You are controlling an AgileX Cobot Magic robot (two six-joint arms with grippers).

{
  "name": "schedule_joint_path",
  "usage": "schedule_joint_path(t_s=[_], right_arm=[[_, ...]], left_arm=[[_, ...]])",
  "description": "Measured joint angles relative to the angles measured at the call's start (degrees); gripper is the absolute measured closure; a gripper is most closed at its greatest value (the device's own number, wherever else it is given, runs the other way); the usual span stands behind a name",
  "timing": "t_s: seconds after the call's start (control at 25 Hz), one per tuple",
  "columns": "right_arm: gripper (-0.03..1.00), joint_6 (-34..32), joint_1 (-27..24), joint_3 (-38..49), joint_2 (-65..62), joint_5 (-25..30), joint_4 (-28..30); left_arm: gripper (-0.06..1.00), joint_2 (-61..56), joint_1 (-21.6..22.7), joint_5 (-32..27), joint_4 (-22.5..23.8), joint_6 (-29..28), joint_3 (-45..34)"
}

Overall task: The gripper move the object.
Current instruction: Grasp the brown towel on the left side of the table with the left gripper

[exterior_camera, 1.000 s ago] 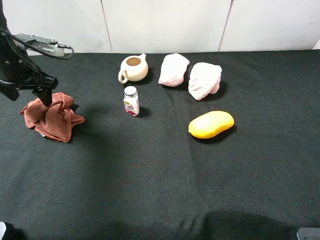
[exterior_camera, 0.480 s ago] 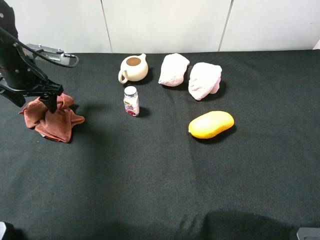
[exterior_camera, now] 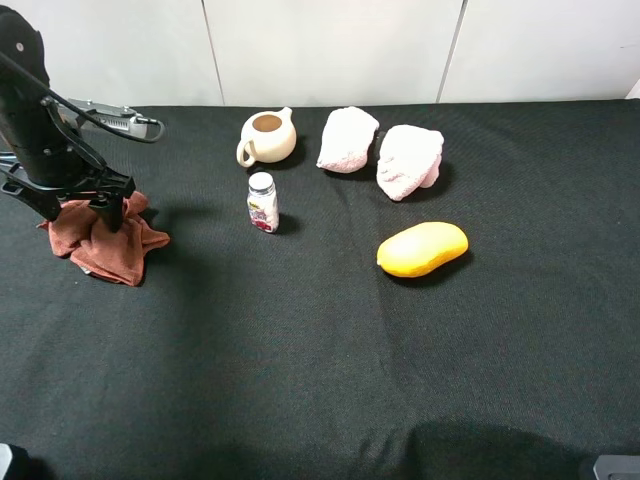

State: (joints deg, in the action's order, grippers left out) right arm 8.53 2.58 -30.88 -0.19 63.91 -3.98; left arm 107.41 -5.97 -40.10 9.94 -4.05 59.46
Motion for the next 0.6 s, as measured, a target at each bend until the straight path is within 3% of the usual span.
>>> schedule_joint_path(t_s=[0.6], right_arm=[[0.27,0.0,0.0,0.0,0.0,0.1,0.0]], left_arm=[[0.19,4.1,-1.9,1.5,-0.2,0.0,0.0]])
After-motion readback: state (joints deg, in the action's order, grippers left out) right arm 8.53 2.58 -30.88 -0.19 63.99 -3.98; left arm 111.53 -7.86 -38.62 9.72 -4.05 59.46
